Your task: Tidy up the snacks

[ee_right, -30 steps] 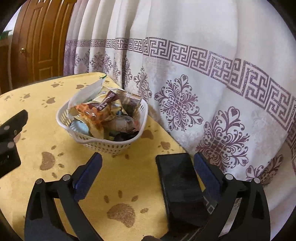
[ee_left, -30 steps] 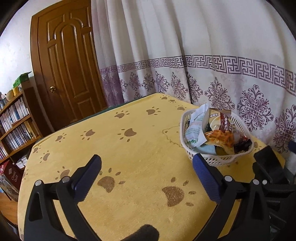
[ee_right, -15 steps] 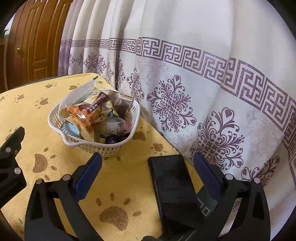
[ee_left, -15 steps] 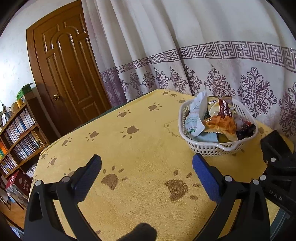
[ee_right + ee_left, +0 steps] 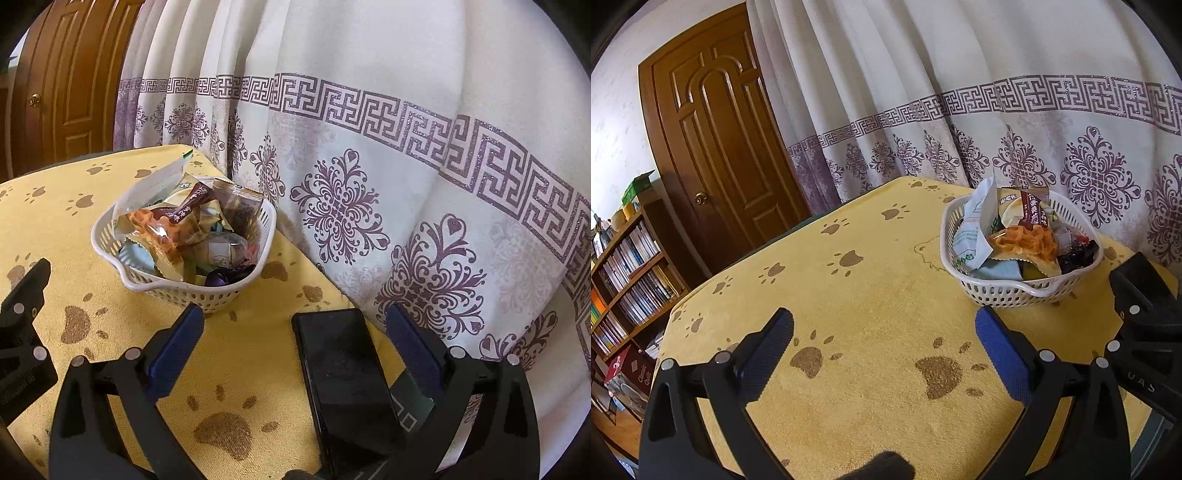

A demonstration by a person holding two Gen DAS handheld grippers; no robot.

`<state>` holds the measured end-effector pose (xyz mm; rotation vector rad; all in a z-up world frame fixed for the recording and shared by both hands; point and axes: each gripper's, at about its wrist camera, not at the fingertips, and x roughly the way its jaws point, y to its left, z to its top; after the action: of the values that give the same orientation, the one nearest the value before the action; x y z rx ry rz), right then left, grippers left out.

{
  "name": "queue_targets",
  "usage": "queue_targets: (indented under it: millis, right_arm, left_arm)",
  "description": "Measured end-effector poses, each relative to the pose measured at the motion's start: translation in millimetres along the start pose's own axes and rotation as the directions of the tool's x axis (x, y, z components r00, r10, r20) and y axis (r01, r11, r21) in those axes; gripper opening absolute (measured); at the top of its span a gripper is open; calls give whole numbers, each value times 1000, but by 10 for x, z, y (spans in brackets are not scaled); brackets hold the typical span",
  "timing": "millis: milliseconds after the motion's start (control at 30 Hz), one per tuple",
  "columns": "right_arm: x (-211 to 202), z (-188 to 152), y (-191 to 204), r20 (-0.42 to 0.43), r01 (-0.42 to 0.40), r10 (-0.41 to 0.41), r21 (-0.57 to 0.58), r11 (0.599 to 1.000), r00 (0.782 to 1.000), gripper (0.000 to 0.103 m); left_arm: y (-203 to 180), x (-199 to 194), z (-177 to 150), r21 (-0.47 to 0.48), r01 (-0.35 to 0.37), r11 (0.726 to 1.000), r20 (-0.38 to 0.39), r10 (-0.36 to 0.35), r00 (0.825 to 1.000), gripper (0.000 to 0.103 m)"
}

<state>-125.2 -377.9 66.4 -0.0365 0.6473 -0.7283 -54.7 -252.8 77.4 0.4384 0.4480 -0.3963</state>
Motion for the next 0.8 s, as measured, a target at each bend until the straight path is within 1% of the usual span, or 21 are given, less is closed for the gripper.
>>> queue_targets:
  millis: [800]
  right_arm:
    - [5, -4, -3, -1, 0, 0, 1, 1000, 1000, 100]
  left_arm:
    - [-42, 12, 4, 17, 4, 1000, 3, -4, 1000, 98]
